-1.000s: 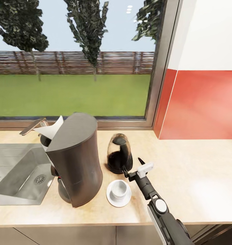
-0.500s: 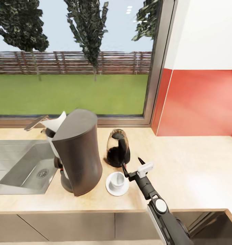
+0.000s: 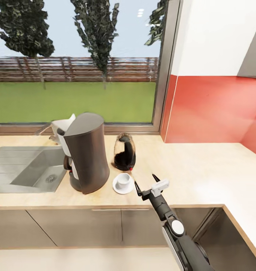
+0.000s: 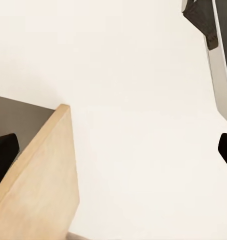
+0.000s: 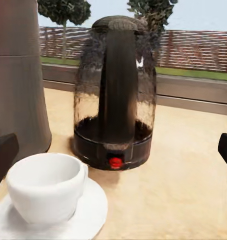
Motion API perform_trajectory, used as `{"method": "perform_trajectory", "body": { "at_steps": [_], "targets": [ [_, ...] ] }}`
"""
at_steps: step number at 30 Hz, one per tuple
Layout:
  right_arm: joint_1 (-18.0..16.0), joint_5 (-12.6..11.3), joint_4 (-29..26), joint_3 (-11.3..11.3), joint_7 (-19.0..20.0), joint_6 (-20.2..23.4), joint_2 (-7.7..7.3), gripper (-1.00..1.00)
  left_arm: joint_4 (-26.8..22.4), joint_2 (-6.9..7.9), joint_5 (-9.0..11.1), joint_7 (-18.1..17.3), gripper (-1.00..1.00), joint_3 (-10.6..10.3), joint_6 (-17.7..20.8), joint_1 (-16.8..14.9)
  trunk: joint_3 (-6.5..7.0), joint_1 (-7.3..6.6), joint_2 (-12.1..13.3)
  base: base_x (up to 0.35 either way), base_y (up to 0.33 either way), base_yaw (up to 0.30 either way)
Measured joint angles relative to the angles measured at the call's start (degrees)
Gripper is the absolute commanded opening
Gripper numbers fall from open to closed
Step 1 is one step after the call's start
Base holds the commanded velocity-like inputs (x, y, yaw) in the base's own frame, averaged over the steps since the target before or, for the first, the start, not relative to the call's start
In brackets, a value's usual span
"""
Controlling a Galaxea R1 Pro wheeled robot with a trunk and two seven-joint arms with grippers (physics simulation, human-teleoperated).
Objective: Set up a coffee station on the kitchen countertop: keep the coffee maker on the countertop, move the bottle of coffee from the kitchen shelf to the counter next to the coffee maker, place a paper coffee filter on top of the coffee maker, put the saucer next to the coffee maker with the coffee cup on the saucer, and place the electric kettle next to the coffee maker.
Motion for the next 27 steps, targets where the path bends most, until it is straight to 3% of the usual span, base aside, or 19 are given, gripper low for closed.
{"method": "perform_trajectory", "body": {
  "at_steps": [6,11,15,17,22,27],
  "targets": [
    [0.0,0.0,1.4,0.1,0.0,0.0,0.06,1.00,-0.2,0.11,0.0,0.0,1.00,0.0,0.0,-0.1,0.00,0.00,0.0,-0.337,-0.014,0.000],
    [0.0,-0.5,8.2,0.1,0.0,-1.1,0.12,1.00,-0.4,0.14,-0.2,0.0,1.00,-0.2,0.0,-0.4,0.00,0.00,0.0,-0.318,-0.001,0.000],
    [0.1,-5.2,18.2,0.1,-1.4,-8.5,0.63,1.00,-0.5,0.21,-0.5,-0.2,1.00,-0.7,0.0,-0.6,-0.01,-0.03,0.0,-0.076,0.000,0.000],
    [0.1,-9.0,27.6,-0.1,-6.7,-14.8,1.14,1.00,-0.6,0.28,-0.6,0.0,1.00,-0.9,-0.2,-0.6,-0.02,-0.03,0.0,-0.008,0.000,0.000],
    [0.1,-9.8,41.5,-0.7,-10.0,-21.3,1.26,1.00,-0.7,0.44,-0.7,0.8,1.00,-1.0,-0.5,-0.6,-0.01,-0.03,0.0,-0.002,0.000,0.000],
    [0.1,-9.6,54.5,-1.1,-10.2,-23.4,1.06,1.00,-1.0,0.32,-1.0,0.9,1.00,-2.6,-0.8,-0.8,-0.01,-0.04,0.0,0.000,0.000,0.000]
  ]
}}
